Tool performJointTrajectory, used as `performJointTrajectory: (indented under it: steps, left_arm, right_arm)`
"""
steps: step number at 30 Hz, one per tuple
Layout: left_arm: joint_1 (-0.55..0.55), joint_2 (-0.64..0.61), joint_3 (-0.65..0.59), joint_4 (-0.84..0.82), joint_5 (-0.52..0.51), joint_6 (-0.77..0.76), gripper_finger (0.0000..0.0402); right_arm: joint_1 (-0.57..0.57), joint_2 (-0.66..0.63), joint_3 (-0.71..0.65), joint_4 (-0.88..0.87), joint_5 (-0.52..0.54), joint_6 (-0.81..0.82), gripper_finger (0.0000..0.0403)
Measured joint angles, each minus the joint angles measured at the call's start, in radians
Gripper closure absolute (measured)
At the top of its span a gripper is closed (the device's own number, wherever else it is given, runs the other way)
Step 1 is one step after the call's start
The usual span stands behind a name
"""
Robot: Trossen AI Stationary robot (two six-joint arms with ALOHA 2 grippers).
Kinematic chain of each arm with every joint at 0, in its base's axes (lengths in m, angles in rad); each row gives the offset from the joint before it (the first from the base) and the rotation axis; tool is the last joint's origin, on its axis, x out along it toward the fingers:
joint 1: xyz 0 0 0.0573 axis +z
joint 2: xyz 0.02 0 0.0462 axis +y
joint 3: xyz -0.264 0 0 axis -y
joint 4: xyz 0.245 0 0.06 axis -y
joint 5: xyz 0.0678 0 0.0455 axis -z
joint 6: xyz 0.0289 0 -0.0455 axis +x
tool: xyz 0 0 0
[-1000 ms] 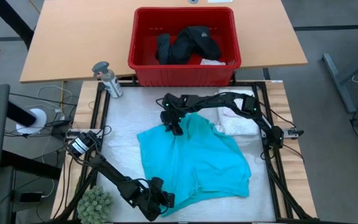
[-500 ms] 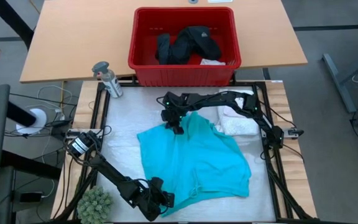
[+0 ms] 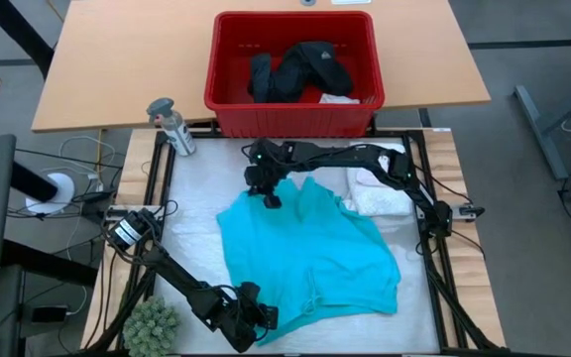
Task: Fold Laundry from Bin
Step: Fold the light blue shorts
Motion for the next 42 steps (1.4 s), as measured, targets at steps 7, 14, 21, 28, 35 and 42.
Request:
performJointTrajectory:
  steps: [7, 14, 21, 28, 35, 42]
  left_arm:
    - [-0.001, 0.000, 0.000, -0.001, 0.000, 0.003, 0.0401]
    - [-0.003, 0.000, 0.000, -0.008, 0.000, 0.003, 0.0401]
    - [-0.005, 0.000, 0.000, -0.014, -0.016, 0.007, 0.0401]
    - [-0.003, 0.000, 0.000, -0.017, -0.023, -0.002, 0.0401]
    - [-0.002, 0.000, 0.000, -0.019, -0.024, -0.010, 0.0401]
    - [-0.002, 0.000, 0.000, -0.019, -0.026, -0.012, 0.0401]
  right_arm:
    - [-0.023, 0.003, -0.002, -0.124, 0.073, -0.041, 0.0238]
    - [-0.103, -0.015, -0.001, -0.308, 0.057, 0.002, 0.0201]
    - [-0.167, -0.003, -0.075, -0.371, 0.056, -0.033, 0.0221]
    - [-0.162, -0.005, -0.083, -0.371, 0.102, -0.080, 0.0252]
    - [-0.160, -0.005, -0.083, -0.377, 0.126, -0.129, 0.0376]
    - [-0.162, -0.005, -0.080, -0.384, 0.314, -0.140, 0.0388]
